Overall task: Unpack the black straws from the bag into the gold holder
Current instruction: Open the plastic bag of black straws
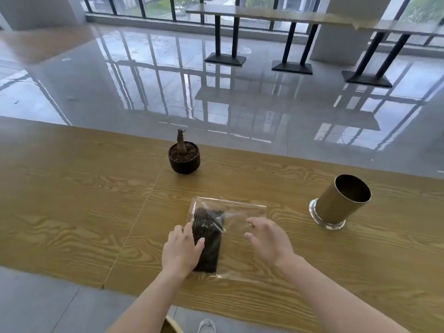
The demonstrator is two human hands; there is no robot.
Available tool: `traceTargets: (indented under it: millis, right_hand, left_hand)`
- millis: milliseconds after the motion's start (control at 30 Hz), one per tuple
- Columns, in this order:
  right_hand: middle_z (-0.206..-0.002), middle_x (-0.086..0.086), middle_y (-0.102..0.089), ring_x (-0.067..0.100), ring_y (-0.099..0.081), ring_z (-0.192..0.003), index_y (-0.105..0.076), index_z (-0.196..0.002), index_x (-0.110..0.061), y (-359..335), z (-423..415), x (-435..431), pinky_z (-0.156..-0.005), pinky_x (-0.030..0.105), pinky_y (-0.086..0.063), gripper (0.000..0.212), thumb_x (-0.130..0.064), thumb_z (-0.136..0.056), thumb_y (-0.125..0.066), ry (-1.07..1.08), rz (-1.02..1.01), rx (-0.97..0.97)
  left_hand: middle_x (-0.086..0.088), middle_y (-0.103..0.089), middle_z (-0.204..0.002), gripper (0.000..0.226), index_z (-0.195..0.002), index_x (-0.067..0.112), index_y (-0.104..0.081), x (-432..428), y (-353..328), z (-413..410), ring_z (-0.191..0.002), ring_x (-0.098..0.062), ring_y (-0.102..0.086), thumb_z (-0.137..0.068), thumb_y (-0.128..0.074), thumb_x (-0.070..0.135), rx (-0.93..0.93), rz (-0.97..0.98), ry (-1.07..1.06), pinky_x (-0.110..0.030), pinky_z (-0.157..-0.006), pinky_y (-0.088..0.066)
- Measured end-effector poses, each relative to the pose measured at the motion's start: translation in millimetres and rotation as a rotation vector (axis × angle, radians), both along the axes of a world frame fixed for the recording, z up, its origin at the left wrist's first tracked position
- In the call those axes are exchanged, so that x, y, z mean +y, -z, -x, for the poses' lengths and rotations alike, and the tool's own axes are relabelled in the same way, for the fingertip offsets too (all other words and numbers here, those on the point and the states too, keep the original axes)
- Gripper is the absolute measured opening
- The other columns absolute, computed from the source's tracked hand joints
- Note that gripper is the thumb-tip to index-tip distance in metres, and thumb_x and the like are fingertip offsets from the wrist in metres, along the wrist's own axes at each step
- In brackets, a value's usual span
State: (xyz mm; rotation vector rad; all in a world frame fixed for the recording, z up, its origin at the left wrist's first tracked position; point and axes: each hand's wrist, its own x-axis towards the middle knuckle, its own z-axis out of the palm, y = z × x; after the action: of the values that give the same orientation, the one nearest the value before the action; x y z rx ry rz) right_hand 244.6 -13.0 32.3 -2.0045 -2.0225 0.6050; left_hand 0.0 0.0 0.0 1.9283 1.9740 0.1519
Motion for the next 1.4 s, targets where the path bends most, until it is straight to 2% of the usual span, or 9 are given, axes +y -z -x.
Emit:
traceTargets:
  millis: [233,367,533,700,800,1000,1133,1300,1400]
  right_hand:
    - [-0.131,-0.002,-0.062,0.02,-0.056,-0.119,-0.057,-0.136,-0.022,23.3,24.9,20.1,-0.091,0.034,-0.053,0.04,-0.029,-0.097,-0.062,-0.085,0.028,-0.089]
    - [-0.143,0.0,-0.054,0.024,-0.048,-0.131,-0.053,-0.141,-0.021,33.1,30.6,35.7,-0.103,0.039,-0.048,0.049,-0.029,-0.094,-0.066,-0.19,0.02,-0.19]
    - [-0.16,-0.001,-0.037,0.025,-0.035,-0.143,-0.037,-0.152,-0.024,47.9,31.2,46.8,-0.108,0.041,-0.041,0.062,-0.035,-0.096,-0.061,-0.275,0.11,-0.265]
    - [-0.16,0.0,-0.034,0.027,-0.035,-0.142,-0.035,-0.153,-0.024,59.3,24.4,49.7,-0.108,0.043,-0.041,0.062,-0.038,-0.097,-0.058,-0.298,0.18,-0.285]
    - [-0.159,0.001,-0.034,0.027,-0.035,-0.14,-0.036,-0.152,-0.022,60.7,19.7,50.6,-0.106,0.043,-0.043,0.061,-0.033,-0.096,-0.058,-0.303,0.176,-0.283]
    - [-0.144,0.0,-0.055,0.023,-0.051,-0.131,-0.046,-0.147,-0.02,41.6,22.6,54.1,-0.104,0.035,-0.044,0.054,-0.03,-0.096,-0.062,-0.176,-0.033,-0.028]
    - [-0.133,0.003,-0.06,0.021,-0.057,-0.123,-0.054,-0.141,-0.013,12.8,36.7,56.4,-0.099,0.035,-0.05,0.052,-0.03,-0.094,-0.068,-0.177,-0.226,0.162]
    - [-0.132,0.003,-0.057,0.022,-0.061,-0.113,-0.053,-0.14,-0.01,-16.6,51.9,58.6,-0.089,0.035,-0.054,0.068,-0.055,-0.09,-0.063,-0.155,-0.268,0.233]
    - [-0.132,0.0,-0.057,0.019,-0.062,-0.112,-0.051,-0.14,-0.013,-26.6,51.4,57.8,-0.087,0.024,-0.048,0.075,-0.06,-0.085,-0.068,-0.117,-0.284,0.272]
  left_hand:
    - [-0.005,-0.051,-0.117,0.068,-0.137,0.014,-0.041,12.0,26.7,-3.3,-0.105,-0.021,-0.05,-0.092,-0.05,0.064,-0.012,0.098,-0.084,-0.029,-0.081,-0.047]
    - [-0.006,-0.05,-0.119,0.075,-0.134,0.013,-0.037,18.0,30.2,-14.3,-0.108,-0.022,-0.051,-0.086,-0.058,0.067,0.018,0.139,-0.184,-0.031,-0.079,-0.045]
    - [-0.004,-0.055,-0.112,0.063,-0.118,0.015,-0.046,28.6,30.4,-16.2,-0.11,-0.026,-0.054,-0.078,-0.077,0.053,-0.123,0.234,-0.402,-0.037,-0.087,-0.049]
    - [0.003,-0.066,-0.085,0.031,-0.091,0.016,-0.06,36.3,31.6,-13.5,-0.076,-0.015,-0.062,-0.074,-0.081,0.033,-0.334,0.248,-0.456,-0.029,-0.061,-0.045]
    - [0.001,-0.069,-0.081,0.023,-0.086,0.017,-0.06,37.3,28.6,-16.2,-0.073,-0.015,-0.063,-0.074,-0.079,0.024,-0.478,0.245,-0.46,-0.03,-0.061,-0.048]
    - [0.005,-0.074,-0.086,0.025,-0.094,0.023,-0.063,32.7,11.4,-22.3,-0.08,-0.013,-0.071,-0.078,-0.081,0.017,-0.76,0.271,-0.407,-0.028,-0.068,-0.054]
    - [0.004,-0.075,-0.077,0.023,-0.09,0.021,-0.07,27.5,-7.1,-32.4,-0.071,-0.012,-0.071,-0.073,-0.08,0.01,-0.914,0.185,-0.343,-0.034,-0.069,-0.057]
    - [0.01,-0.065,-0.065,0.028,-0.08,0.034,-0.062,23.4,-32.0,-54.3,-0.058,-0.011,-0.057,-0.079,-0.069,0.008,-0.903,0.06,-0.263,-0.034,-0.056,-0.049]
    - [0.014,-0.074,-0.081,0.05,-0.112,0.043,-0.066,18.9,-48.1,-63.2,-0.071,-0.01,-0.07,-0.08,-0.068,0.005,-0.902,-0.01,-0.206,-0.028,-0.064,-0.057]
